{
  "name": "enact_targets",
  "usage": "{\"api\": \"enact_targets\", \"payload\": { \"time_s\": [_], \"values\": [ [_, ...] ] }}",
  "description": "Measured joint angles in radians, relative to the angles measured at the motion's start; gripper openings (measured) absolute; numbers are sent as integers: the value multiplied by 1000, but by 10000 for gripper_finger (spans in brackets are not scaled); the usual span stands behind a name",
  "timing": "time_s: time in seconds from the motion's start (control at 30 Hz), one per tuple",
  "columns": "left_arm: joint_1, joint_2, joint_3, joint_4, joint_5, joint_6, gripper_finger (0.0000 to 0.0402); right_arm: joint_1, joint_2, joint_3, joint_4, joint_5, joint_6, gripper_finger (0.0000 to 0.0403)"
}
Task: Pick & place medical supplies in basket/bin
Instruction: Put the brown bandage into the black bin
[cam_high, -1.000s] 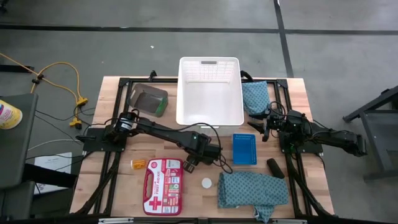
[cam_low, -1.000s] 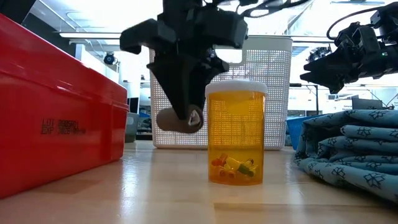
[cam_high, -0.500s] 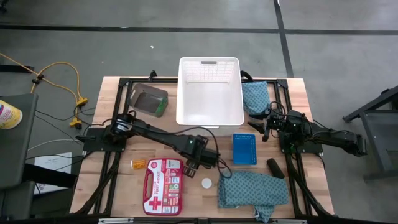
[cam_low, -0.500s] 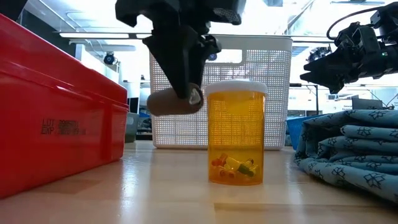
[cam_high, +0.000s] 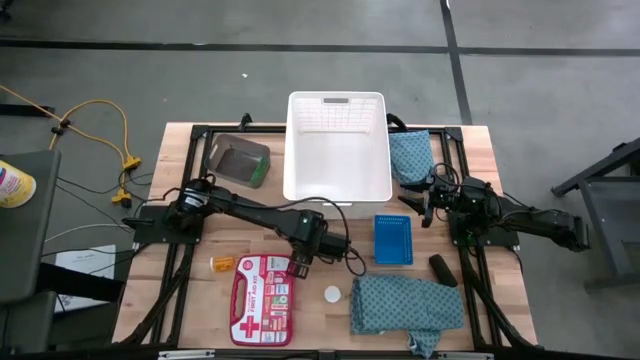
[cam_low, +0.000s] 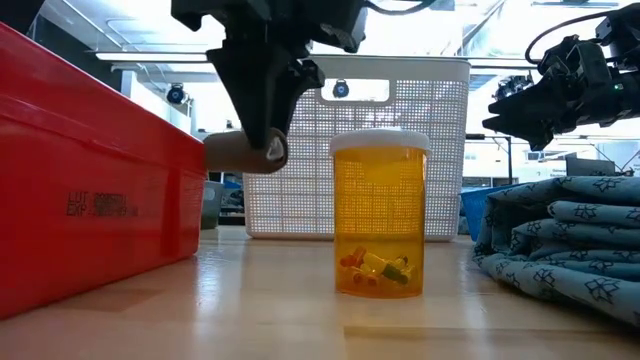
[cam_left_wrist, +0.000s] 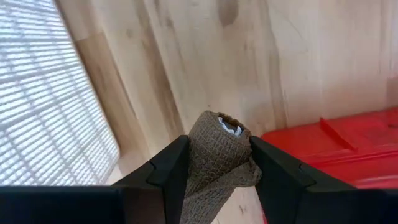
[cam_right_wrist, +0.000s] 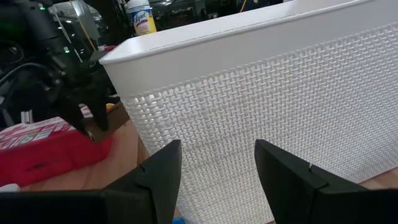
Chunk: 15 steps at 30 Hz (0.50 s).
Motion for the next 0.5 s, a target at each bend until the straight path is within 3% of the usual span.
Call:
{"api": "enact_targets", "payload": {
  "time_s": [0.5],
  "values": [
    [-14,-143,-157,42,-50,-84,151,0,0,0,0,0,0,192]
  ]
}}
